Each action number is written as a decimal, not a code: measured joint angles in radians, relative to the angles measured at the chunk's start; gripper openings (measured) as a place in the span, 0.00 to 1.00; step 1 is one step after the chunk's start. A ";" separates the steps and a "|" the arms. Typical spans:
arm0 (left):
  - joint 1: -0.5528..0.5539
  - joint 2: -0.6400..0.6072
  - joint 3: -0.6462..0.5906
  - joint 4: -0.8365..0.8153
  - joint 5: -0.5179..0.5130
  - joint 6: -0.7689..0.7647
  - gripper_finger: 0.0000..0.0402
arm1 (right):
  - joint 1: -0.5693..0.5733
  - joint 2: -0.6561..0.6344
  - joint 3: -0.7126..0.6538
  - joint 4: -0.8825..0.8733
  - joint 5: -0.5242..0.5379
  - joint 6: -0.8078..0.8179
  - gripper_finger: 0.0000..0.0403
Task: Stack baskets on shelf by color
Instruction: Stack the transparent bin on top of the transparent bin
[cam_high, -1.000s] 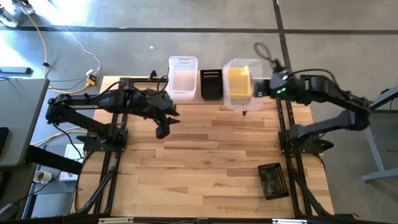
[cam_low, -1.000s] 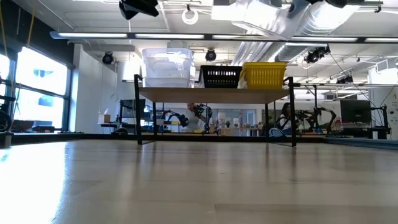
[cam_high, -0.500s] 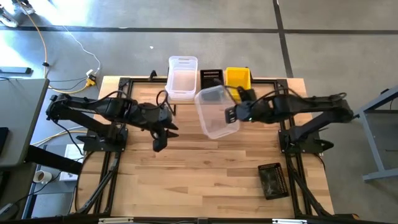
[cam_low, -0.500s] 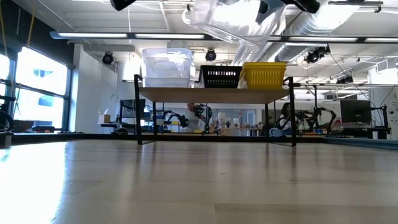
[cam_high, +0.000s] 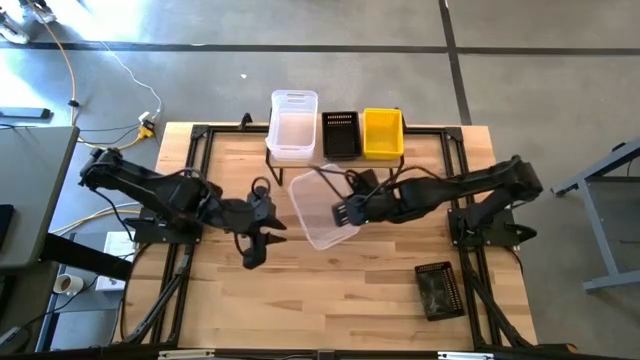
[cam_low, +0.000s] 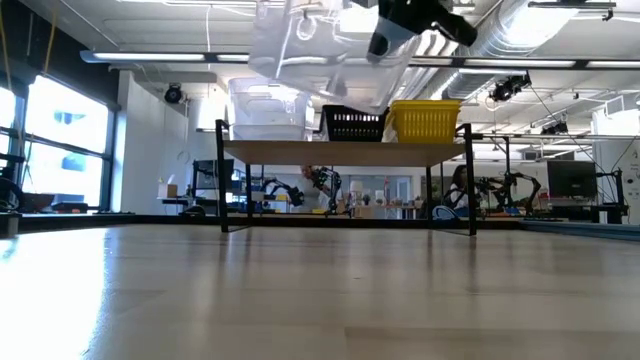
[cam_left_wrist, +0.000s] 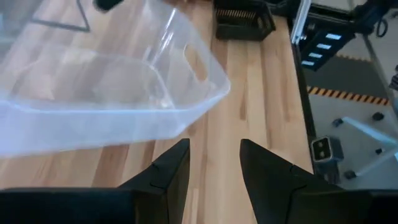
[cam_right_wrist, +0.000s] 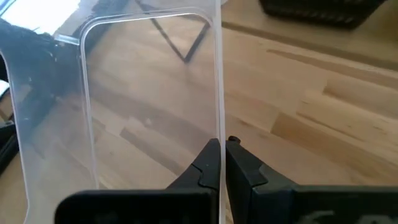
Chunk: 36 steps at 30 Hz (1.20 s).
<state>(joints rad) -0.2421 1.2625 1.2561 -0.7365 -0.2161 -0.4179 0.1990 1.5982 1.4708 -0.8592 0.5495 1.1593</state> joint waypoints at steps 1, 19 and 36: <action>-0.011 0.006 0.000 0.001 -0.010 -0.006 0.33 | 0.000 0.014 0.000 0.015 0.001 -0.006 0.00; -0.054 0.195 -0.004 -0.049 -0.122 -0.018 0.33 | -0.014 0.163 0.000 0.278 0.049 -0.016 0.00; -0.054 0.261 -0.001 0.010 -0.132 -0.024 0.33 | -0.029 0.186 -0.001 0.313 0.051 -0.014 0.00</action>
<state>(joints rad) -0.2958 1.5234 1.2549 -0.7263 -0.3485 -0.4423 0.1703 1.7841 1.4696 -0.5458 0.6007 1.1457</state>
